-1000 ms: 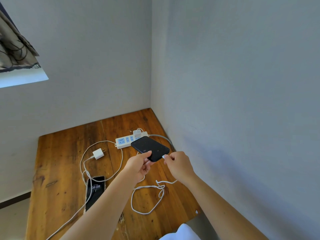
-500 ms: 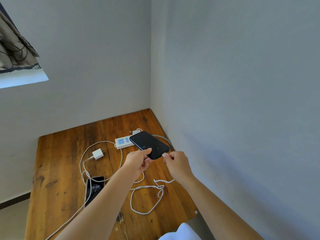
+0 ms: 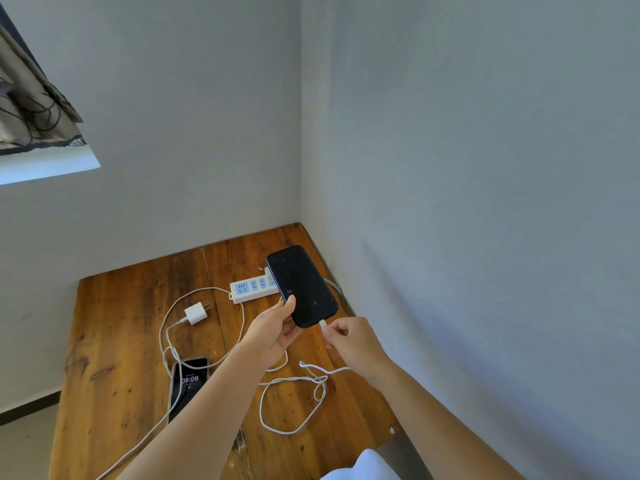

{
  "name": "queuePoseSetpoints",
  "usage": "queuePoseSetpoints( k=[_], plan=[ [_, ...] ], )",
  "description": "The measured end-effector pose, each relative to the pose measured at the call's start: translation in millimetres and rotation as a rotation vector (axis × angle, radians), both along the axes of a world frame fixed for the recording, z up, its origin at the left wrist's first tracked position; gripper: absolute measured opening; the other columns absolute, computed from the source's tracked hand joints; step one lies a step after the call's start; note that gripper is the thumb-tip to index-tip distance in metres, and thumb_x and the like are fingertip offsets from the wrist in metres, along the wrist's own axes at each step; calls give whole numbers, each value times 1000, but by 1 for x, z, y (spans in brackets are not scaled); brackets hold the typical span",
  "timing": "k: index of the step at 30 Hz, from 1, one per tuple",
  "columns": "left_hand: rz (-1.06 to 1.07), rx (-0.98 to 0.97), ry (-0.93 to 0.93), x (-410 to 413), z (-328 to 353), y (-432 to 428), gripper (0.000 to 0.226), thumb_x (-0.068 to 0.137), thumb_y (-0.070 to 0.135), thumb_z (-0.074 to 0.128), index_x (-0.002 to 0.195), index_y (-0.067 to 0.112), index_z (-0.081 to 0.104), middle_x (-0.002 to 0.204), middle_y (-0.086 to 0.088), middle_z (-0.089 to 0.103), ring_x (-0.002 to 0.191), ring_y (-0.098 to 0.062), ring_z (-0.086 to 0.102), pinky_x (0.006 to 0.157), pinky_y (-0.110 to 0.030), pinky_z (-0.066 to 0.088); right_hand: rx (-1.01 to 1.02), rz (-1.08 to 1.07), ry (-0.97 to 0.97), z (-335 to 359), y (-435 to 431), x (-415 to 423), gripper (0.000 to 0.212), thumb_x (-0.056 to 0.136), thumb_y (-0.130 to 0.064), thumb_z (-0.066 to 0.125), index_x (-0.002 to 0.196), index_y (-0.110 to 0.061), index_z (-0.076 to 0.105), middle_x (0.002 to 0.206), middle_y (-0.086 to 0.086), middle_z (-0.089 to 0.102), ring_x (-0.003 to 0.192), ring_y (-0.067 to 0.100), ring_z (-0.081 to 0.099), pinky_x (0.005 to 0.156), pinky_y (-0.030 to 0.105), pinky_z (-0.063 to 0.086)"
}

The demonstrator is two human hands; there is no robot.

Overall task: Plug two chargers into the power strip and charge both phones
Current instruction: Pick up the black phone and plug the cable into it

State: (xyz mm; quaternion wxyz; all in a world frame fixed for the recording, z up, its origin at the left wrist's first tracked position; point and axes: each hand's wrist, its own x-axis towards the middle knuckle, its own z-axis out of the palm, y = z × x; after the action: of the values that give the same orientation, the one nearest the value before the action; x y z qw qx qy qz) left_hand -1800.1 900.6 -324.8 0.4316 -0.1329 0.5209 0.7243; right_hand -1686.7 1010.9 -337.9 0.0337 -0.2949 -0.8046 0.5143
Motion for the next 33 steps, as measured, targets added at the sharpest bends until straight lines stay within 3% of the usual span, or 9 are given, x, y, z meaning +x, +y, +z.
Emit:
queuePoseSetpoints(
  k=[9,13,17,33],
  plan=[
    [-17,16,-1,1,1,0,11,93,14,53,103,19,55,111,-11,65,96,-28,65,64,-29,55,-7,4,5,-4,5,3,27,94,-33,53,73,-22,66,69,-5,64,70,13,62,68,19,49],
    [-10,-7,-9,0,-2,1,20,92,14,55,112,15,54,112,-13,65,96,-27,65,60,-28,55,-14,14,0,-6,5,2,27,94,-32,53,73,-21,66,67,-5,63,68,11,61,68,20,49],
    [8,-12,-30,1,-5,1,14,89,17,58,103,17,55,109,-13,64,94,-26,65,51,-25,56,-9,18,-8,-8,4,2,26,94,-30,53,76,-19,67,66,-6,63,66,9,60,65,19,48],
    [-12,-14,-26,-6,-11,0,12,88,19,60,99,19,57,105,-12,66,90,-24,68,51,-26,56,12,19,-26,-14,4,-1,24,94,-32,54,75,-23,66,67,-6,64,67,11,63,66,20,50]
  ],
)
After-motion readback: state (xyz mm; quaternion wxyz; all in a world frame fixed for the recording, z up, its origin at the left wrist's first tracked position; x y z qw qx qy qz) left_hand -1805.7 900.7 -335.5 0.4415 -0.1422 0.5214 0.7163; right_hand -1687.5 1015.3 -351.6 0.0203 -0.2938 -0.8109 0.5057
